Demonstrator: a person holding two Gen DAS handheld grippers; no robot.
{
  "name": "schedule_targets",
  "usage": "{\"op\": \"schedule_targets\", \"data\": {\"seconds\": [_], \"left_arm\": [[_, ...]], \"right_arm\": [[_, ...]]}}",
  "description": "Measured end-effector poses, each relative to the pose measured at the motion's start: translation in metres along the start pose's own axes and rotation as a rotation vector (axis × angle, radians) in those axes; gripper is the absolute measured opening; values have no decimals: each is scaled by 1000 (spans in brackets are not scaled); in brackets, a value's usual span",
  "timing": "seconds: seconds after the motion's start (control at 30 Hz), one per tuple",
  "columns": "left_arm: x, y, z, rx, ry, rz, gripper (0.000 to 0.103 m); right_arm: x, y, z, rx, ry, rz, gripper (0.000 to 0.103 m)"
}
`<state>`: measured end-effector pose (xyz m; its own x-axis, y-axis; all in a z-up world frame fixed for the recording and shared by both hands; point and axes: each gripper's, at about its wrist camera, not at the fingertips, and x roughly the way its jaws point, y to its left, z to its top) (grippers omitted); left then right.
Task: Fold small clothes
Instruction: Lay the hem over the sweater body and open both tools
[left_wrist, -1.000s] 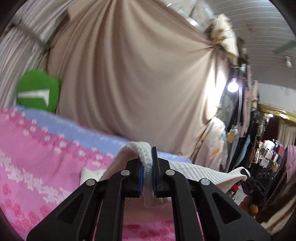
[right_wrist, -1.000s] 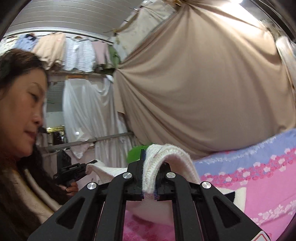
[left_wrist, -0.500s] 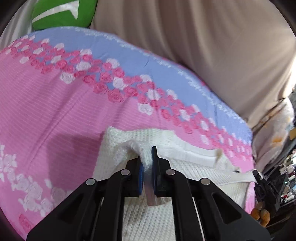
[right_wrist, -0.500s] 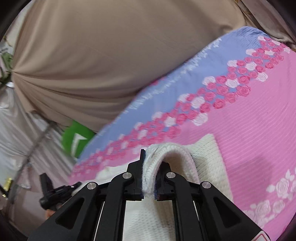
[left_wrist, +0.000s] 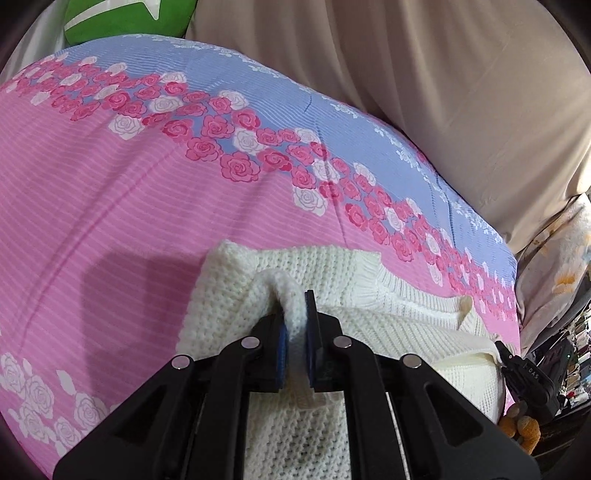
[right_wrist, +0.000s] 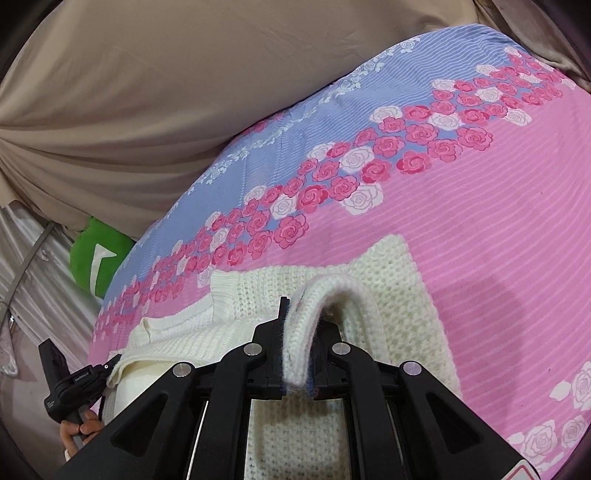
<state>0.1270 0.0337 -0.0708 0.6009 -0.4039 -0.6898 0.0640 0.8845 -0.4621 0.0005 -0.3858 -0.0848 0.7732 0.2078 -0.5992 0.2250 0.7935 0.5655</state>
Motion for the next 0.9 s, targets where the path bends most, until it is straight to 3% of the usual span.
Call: {"op": "schedule_targets", "data": {"seconds": [0.2,0.3,0.33,0.37,0.4,0.43,0.47,0.5,0.53,0.57,0.6,0.63,0.77,0.9], "left_arm": [[0,2,3,-22,5,-21,9],[-4,9,13,-98,4,-86,14],[-8,13,17,-133,-7,-117,21],[-18,19,24,-185,-41,-142,35],[-29,24,29,-221,-92,-129,46],[-47,27,32,-244,-174,-89,66],[-62,29,34,-241,-244,-56,74],[-79,28,36,-211,-308,-25,75],[-90,26,36,-176,-335,-6,77],[-100,24,35,-141,-345,10,77],[-103,22,33,-122,-338,16,77],[-105,20,30,-97,-321,16,77],[-93,1,6,27,-185,14,77],[-80,6,-23,15,-46,-44,77]], "right_arm": [[6,-4,10,17,42,27,6],[-10,-8,22,81,-50,94,8],[-18,-7,24,91,-94,97,9],[-26,-6,24,96,-140,98,10],[-32,-3,23,90,-171,101,10],[-38,0,21,74,-202,98,11],[-43,3,18,53,-228,95,15],[-48,6,14,31,-256,98,18],[-52,7,11,25,-287,93,34],[-56,6,8,36,-327,63,66],[-59,5,8,56,-357,42,78],[-60,2,9,61,-354,52,80],[-63,-4,19,77,-277,42,79],[-70,-9,6,38,-172,-15,79]]}}
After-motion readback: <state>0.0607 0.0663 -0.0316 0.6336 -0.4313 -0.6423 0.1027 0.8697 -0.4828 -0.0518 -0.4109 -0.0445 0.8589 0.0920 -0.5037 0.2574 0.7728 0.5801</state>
